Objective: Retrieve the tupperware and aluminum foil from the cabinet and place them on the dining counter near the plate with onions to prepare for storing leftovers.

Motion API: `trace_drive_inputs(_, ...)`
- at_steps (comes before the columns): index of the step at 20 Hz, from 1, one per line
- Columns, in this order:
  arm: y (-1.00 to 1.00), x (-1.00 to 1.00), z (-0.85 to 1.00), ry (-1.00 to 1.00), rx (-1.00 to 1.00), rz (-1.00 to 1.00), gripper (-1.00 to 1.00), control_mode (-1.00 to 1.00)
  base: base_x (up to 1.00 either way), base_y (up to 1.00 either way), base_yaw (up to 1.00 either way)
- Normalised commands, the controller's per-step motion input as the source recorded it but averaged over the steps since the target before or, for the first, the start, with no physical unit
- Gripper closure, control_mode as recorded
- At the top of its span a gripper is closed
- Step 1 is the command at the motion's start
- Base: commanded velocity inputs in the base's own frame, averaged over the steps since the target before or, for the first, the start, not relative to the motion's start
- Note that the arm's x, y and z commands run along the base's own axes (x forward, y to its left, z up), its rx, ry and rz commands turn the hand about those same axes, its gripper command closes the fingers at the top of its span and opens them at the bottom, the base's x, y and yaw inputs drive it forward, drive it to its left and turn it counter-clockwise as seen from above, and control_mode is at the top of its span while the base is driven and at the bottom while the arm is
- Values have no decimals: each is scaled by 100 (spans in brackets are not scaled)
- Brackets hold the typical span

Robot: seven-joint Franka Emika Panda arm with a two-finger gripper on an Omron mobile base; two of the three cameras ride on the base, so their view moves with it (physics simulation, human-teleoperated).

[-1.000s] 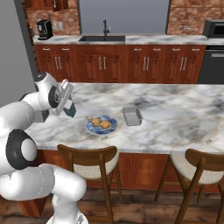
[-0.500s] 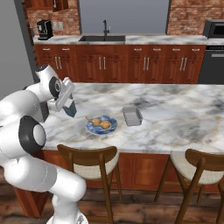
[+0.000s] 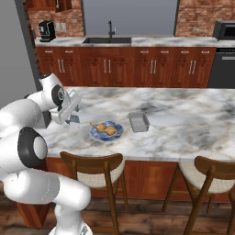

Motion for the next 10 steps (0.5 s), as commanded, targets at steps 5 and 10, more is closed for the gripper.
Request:
trace_drive_inputs(5,-5,-68,-33,3,0,-7,-100,-100,0,0,0)
trace_drive_inputs(10,-10,-5,-1,0,0,-8,-100,-100,0,0,0)
